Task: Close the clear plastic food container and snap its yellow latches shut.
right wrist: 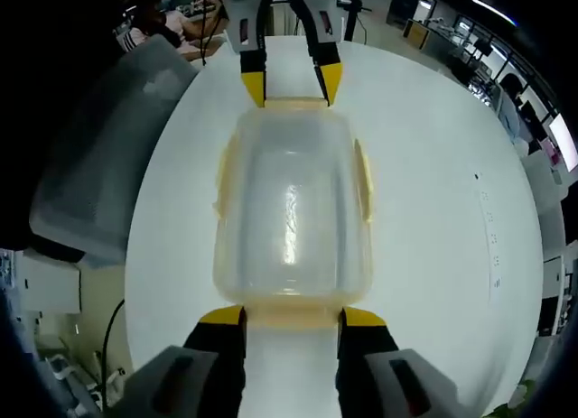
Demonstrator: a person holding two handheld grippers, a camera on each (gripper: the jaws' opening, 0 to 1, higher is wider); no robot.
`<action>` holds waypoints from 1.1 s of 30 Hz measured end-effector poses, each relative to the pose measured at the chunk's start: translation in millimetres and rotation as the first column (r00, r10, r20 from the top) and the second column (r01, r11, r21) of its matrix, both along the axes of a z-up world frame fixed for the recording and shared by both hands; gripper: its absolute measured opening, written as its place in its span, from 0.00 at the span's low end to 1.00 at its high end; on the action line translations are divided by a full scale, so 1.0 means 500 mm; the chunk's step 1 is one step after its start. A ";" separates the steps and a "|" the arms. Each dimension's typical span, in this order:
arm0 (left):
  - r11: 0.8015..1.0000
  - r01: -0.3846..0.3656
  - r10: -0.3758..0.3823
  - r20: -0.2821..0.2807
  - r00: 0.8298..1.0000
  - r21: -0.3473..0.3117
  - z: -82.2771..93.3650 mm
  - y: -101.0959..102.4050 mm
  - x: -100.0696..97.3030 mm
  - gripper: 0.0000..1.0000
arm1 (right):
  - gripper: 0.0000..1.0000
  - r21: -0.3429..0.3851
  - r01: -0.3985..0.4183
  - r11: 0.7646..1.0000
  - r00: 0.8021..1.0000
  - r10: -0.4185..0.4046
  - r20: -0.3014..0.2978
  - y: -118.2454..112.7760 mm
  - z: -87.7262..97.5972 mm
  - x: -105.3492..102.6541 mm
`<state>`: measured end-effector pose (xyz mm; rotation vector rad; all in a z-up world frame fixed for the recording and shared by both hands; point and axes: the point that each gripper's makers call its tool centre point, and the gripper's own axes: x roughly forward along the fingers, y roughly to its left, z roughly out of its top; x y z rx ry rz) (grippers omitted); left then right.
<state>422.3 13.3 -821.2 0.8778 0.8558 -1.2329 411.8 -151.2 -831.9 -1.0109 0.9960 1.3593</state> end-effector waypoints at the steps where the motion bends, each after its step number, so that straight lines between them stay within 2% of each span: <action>1: 1.000 0.001 -0.001 -0.003 1.000 -0.002 0.000 -0.002 -0.001 0.35 | 0.36 -0.004 -0.004 1.000 1.000 0.004 0.001 -0.001 0.000 0.000; 4: 1.000 0.002 -0.002 -0.008 1.000 -0.014 0.005 -0.006 0.002 0.35 | 0.36 -0.022 -0.021 1.000 1.000 0.021 0.010 -0.005 0.002 0.004; 7: 1.000 0.004 -0.004 0.000 1.000 -0.017 0.010 -0.004 0.012 0.35 | 0.36 0.005 0.011 1.000 1.000 -0.011 0.009 -0.005 0.010 0.008; 10: 1.000 0.011 -0.012 -0.033 0.999 -0.028 0.005 -0.010 0.001 0.35 | 0.36 -0.018 -0.001 1.000 1.000 0.001 -0.004 -0.010 0.000 -0.003; 15: 1.000 0.027 -0.028 -0.020 0.999 -0.015 -0.003 -0.011 0.002 0.35 | 0.36 -0.019 0.005 1.000 1.000 -0.005 -0.013 -0.010 -0.002 -0.004; 23: 0.998 0.060 -0.060 -0.011 0.998 -0.007 -0.010 -0.014 0.004 0.36 | 0.37 0.001 0.020 1.000 1.000 -0.020 0.009 -0.011 -0.008 -0.006; 33: 0.994 0.087 -0.090 -0.043 0.995 -0.065 -0.011 -0.013 -0.001 0.36 | 0.37 0.038 0.039 0.999 0.999 -0.039 0.009 -0.010 -0.010 -0.008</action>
